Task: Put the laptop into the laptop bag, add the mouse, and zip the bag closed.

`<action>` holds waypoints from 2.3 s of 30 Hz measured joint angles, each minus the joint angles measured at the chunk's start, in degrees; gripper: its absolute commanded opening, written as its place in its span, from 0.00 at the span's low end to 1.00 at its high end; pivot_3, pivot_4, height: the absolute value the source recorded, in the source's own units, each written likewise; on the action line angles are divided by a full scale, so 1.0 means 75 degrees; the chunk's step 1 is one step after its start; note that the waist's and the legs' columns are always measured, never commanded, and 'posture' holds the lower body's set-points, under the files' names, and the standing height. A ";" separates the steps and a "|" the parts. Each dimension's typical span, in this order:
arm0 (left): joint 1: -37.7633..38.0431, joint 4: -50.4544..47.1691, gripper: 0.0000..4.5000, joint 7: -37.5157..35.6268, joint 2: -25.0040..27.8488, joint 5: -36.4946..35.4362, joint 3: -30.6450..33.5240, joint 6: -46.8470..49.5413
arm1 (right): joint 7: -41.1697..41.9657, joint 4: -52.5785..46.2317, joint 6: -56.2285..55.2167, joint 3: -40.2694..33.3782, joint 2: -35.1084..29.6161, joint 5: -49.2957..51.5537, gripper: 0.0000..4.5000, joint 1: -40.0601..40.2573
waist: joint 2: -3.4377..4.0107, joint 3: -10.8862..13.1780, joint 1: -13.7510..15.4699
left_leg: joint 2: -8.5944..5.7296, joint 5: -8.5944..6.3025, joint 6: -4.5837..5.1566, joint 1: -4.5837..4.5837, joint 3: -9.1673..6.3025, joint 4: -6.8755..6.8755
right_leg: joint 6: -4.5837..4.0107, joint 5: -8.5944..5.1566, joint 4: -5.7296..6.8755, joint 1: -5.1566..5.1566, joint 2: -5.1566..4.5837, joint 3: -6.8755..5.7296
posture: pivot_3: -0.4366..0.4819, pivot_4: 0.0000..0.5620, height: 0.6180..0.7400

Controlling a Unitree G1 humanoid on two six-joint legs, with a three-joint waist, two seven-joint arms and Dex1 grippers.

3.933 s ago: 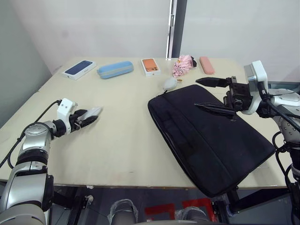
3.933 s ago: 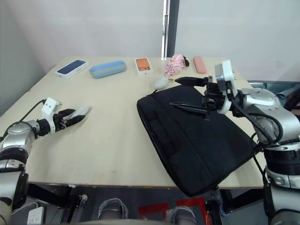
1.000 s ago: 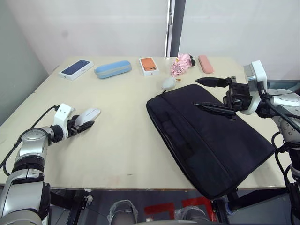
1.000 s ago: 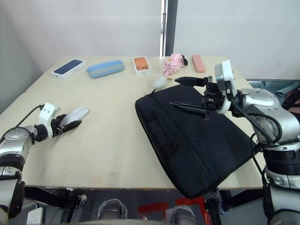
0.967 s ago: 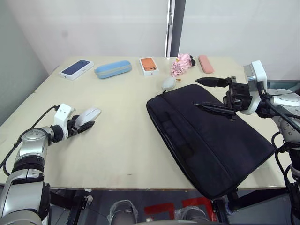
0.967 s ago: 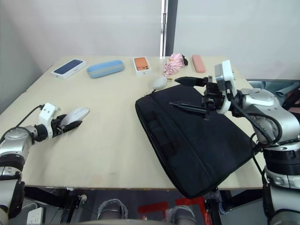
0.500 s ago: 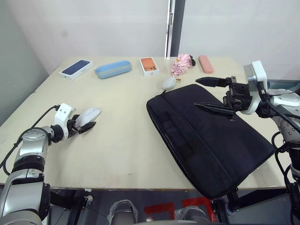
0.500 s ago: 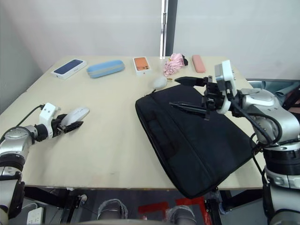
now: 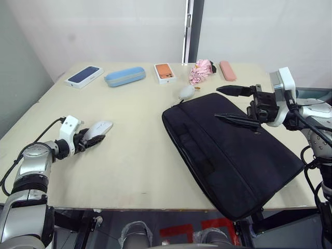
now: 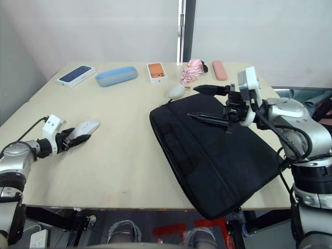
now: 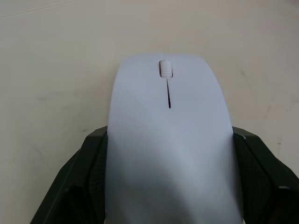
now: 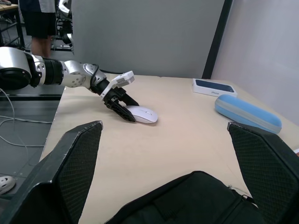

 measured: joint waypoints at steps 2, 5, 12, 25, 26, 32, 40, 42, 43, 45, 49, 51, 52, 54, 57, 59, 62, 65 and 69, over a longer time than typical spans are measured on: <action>0.0313 -0.0718 0.63 -0.0372 0.0162 -0.0248 0.0038 0.0220 | 0.0023 -0.0006 -0.0002 0.0019 -0.0087 -0.0064 1.00 0.0107 | 0.0001 0.0001 0.0000 | -0.0001 0.0000 0.0000 -0.0001 0.0003 -0.0012 | 0.0000 0.0000 -0.0011 -0.0001 0.0000 0.0000 | 0.48 0.27 1.00; 0.1050 -0.2400 0.63 -0.0946 0.0454 -0.0736 0.0080 0.0775 | 0.0043 -0.0027 -0.0001 0.0081 -0.0139 -0.0155 1.00 0.0174 | 0.0002 0.0002 -0.0010 | -0.0001 0.0000 -0.0001 -0.0003 0.0010 -0.0025 | 0.0000 0.0000 -0.0025 -0.0004 0.0000 0.0001 | 0.48 0.27 1.00; 0.2342 -0.6002 0.63 -0.1337 0.0799 -0.1541 0.0012 0.2010 | 0.0050 -0.0734 0.0012 0.0906 -0.0351 -0.0784 1.00 0.0666 | 0.0008 0.0006 -0.0020 | 0.0000 0.0000 -0.0001 -0.0001 0.0016 -0.0039 | 0.0004 -0.0003 -0.0037 -0.0007 0.0002 0.0002 | 0.48 0.27 1.00; 0.2860 -0.7197 0.63 -0.1103 0.0751 -0.1659 -0.0395 0.2214 | -0.1537 -0.1106 0.0313 0.4020 0.0597 -0.3706 1.00 0.0610 | 0.0015 0.0011 -0.0101 | 0.0003 0.0003 -0.0016 0.0001 0.0020 -0.0047 | 0.0025 -0.0007 -0.0029 -0.0022 0.0013 0.0012 | 0.48 0.27 1.00; 0.2860 -0.7250 0.63 -0.1074 0.0731 -0.1662 -0.0442 0.2214 | -0.1678 -0.0970 0.0384 0.4185 0.0727 -0.3931 1.00 0.0440 | 0.0015 0.0010 -0.0115 | 0.0003 0.0004 -0.0018 0.0001 0.0019 -0.0047 | 0.0024 -0.0007 -0.0024 -0.0022 0.0013 0.0011 | 0.48 0.27 1.00; 0.2980 -0.7334 0.63 -0.1036 0.0736 -0.1644 -0.0496 0.2185 | -0.1839 -0.0565 0.0573 0.4502 0.0879 -0.4497 1.00 0.0261 | 0.0014 0.0010 -0.0098 | 0.0002 0.0004 -0.0019 0.0004 0.0019 -0.0046 | 0.0025 -0.0007 -0.0021 -0.0020 0.0013 0.0012 | 0.48 0.27 1.00; 0.3014 -0.7334 0.63 -0.1039 0.0740 -0.1582 -0.0544 0.2130 | -0.1891 -0.0303 0.0765 0.4834 0.1101 -0.4999 0.74 0.0194 | 0.0011 0.0007 -0.0116 | 0.0003 0.0005 -0.0021 0.0012 0.0018 -0.0037 | 0.0025 -0.0007 0.0000 -0.0018 0.0014 0.0016 | 0.48 0.27 1.00; 0.3035 -0.7334 0.63 -0.1032 0.0740 -0.1570 -0.0544 0.2087 | -0.1895 -0.0233 0.0647 0.4873 0.1100 -0.5164 0.61 0.0169 | 0.0010 0.0006 -0.0111 | 0.0003 0.0005 -0.0021 0.0012 0.0018 -0.0027 | 0.0025 -0.0007 0.0008 -0.0017 0.0013 0.0018 | 0.48 0.27 1.00; 0.3049 -0.7334 0.63 -0.1029 0.0740 -0.1542 -0.0544 0.2067 | -0.1882 -0.0211 0.0599 0.4893 0.1094 -0.5237 0.51 0.0169 | 0.0010 0.0006 -0.0108 | 0.0003 0.0005 -0.0021 0.0012 0.0018 -0.0022 | 0.0025 -0.0007 0.0010 -0.0017 0.0012 0.0019 | 0.48 0.27 1.00; 0.3104 -0.7334 0.63 -0.1012 0.0735 -0.1513 -0.0544 0.2004 | -0.1796 -0.0178 0.0537 0.4974 0.1043 -0.5309 0.35 0.0170 | 0.0011 0.0006 -0.0104 | 0.0002 0.0004 -0.0020 0.0012 0.0018 -0.0016 | 0.0025 -0.0007 0.0014 -0.0015 0.0011 0.0020 | 0.48 0.27 1.00; 0.3124 -0.7334 0.63 -0.0960 0.0718 -0.1508 -0.0545 0.1978 | -0.1732 -0.0140 0.0554 0.4997 0.1038 -0.5382 0.06 0.0170 | 0.0010 0.0006 -0.0086 | 0.0002 0.0004 -0.0020 0.0016 0.0016 -0.0005 | 0.0025 -0.0007 0.0027 -0.0013 0.0010 0.0023 | 0.48 0.27 1.00; 0.3124 -0.7333 0.63 -0.0944 0.0717 -0.1508 -0.0545 0.1972 | -0.1725 -0.0135 0.0597 0.4998 0.1038 -0.5393 0.02 0.0170 | 0.0010 0.0004 -0.0078 | 0.0002 0.0004 -0.0020 0.0018 0.0015 -0.0001 | 0.0025 -0.0007 0.0031 -0.0012 0.0010 0.0024 | 0.48 0.27 1.00; 0.3124 -0.7333 0.63 -0.0937 0.0713 -0.1508 -0.0545 0.1970 | -0.1721 -0.0129 0.0622 0.4997 0.1038 -0.5396 0.02 0.0170 | 0.0010 0.0004 -0.0071 | 0.0002 0.0004 -0.0020 0.0018 0.0016 0.0001 | 0.0025 -0.0006 0.0032 -0.0012 0.0010 0.0025 | 0.48 0.27 1.00; 0.3124 -0.7333 0.63 -0.0923 0.0698 -0.1508 -0.0545 0.1969 | -0.1715 -0.0131 0.0671 0.4997 0.1038 -0.5395 0.02 0.0170 | 0.0009 0.0003 -0.0062 | 0.0002 0.0004 -0.0020 0.0018 0.0016 0.0002 | 0.0025 -0.0006 0.0033 -0.0011 0.0010 0.0025 | 0.48 0.27 1.00; 0.3124 -0.7333 0.63 -0.0879 0.0667 -0.1509 -0.0545 0.1969 | -0.1720 -0.0132 0.0709 0.4983 0.1038 -0.5390 0.02 0.0170 | 0.0009 0.0002 -0.0053 | 0.0002 0.0004 -0.0020 0.0018 0.0015 0.0004 | 0.0025 -0.0006 0.0033 -0.0009 0.0010 0.0024 | 0.48 0.27 1.00; 0.3123 -0.7333 0.63 -0.0874 0.0642 -0.1509 -0.0547 0.1969 | -0.1714 -0.0133 0.0732 0.4951 0.1044 -0.5365 0.02 0.0171 | 0.0009 0.0002 -0.0050 | 0.0002 0.0004 -0.0020 0.0018 0.0015 0.0005 | 0.0025 -0.0006 0.0034 -0.0009 0.0010 0.0025 | 0.48 0.27 1.00; 0.3124 -0.7334 0.63 -0.0869 0.0599 -0.1511 -0.0548 0.1968 | -0.1635 -0.0398 0.1178 0.4552 0.1211 -0.4878 0.02 0.0203 | 0.0011 0.0003 -0.0058 | 0.0003 0.0004 -0.0019 0.0018 0.0014 0.0005 | 0.0026 -0.0006 0.0036 -0.0011 0.0011 0.0025 | 0.48 0.27 1.00; 0.3140 -0.7333 0.63 -0.0869 0.0562 -0.1510 -0.0557 0.1951 | -0.1482 -0.0931 0.1460 0.4387 0.1217 -0.4454 0.19 0.0203 | 0.0011 0.0003 -0.0062 | 0.0006 0.0004 -0.0020 0.0017 0.0015 0.0001 | 0.0026 -0.0006 0.0033 -0.0014 0.0015 0.0023 | 0.48 0.27 1.00; 0.3206 -0.7334 0.63 -0.0816 0.0464 -0.1508 -0.0603 0.1890 | -0.1527 -0.1191 0.1476 0.4503 0.1195 -0.4479 0.49 0.0206 | 0.0011 0.0003 -0.0069 | 0.0005 0.0004 -0.0020 0.0017 0.0015 0.0002 | 0.0026 -0.0006 0.0034 -0.0014 0.0014 0.0024 | 0.48 0.27 1.00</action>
